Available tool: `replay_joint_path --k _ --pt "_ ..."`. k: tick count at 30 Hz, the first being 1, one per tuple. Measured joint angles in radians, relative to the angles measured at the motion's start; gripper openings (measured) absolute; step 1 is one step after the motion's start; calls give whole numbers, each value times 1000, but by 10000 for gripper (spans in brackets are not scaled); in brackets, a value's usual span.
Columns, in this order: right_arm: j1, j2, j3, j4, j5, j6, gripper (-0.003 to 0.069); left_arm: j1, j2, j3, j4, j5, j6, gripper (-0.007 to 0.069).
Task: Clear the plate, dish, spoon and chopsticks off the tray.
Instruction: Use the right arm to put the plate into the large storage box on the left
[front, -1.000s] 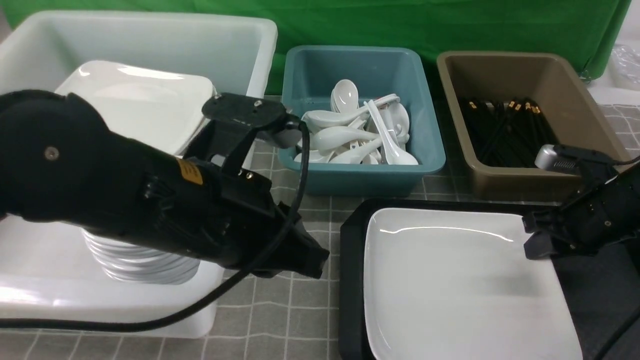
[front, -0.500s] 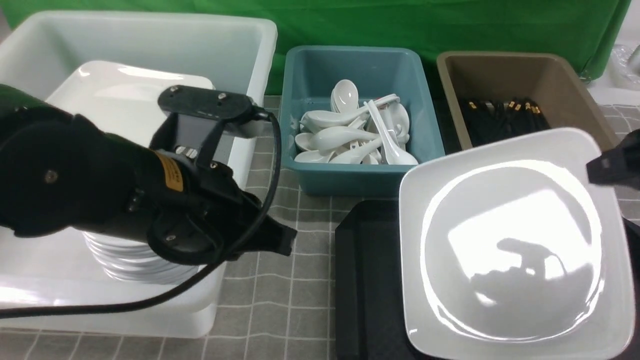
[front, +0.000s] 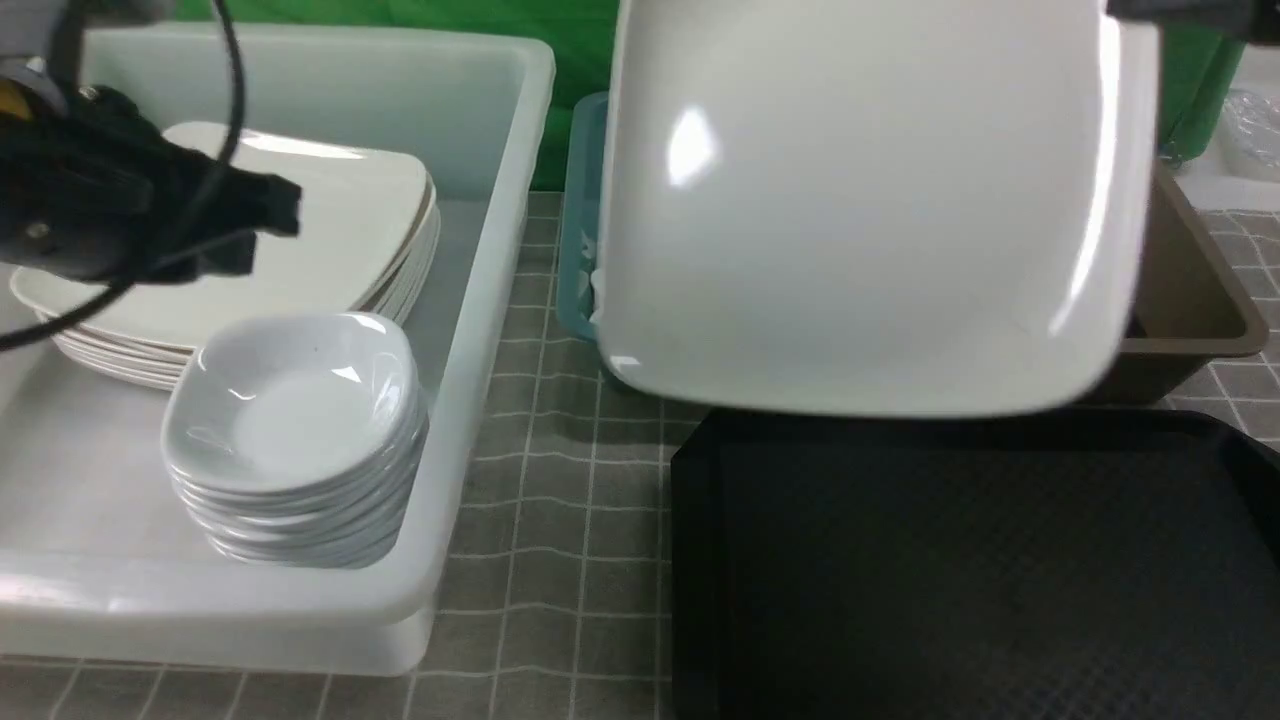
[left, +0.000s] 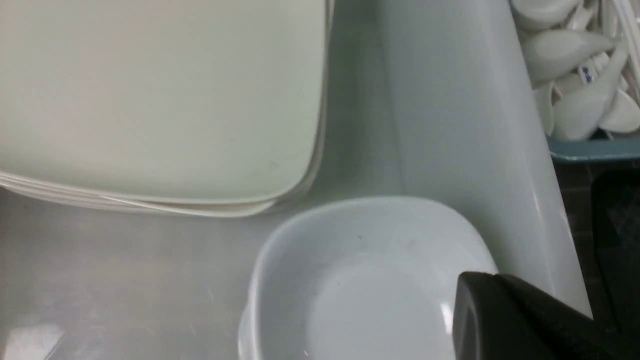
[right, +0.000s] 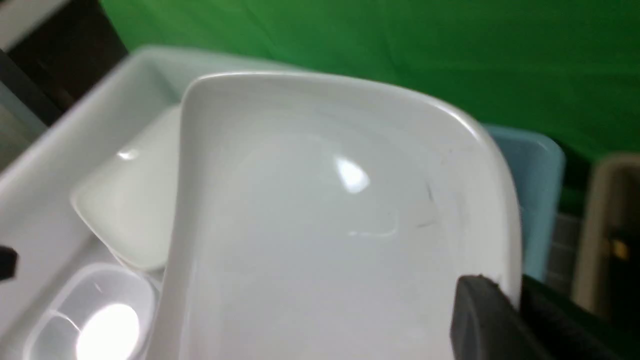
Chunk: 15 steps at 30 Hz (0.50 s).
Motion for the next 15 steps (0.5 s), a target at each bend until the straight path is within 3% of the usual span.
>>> replay_joint_path --k 4,8,15 --pt "110 142 -153 14 -78 47 52 91 -19 -5 -102 1 55 4" --pt "242 421 -442 19 -181 100 52 179 -43 -10 -160 5 90 4" --pt "343 793 -786 24 -288 234 52 204 -78 -10 -159 100 98 4"
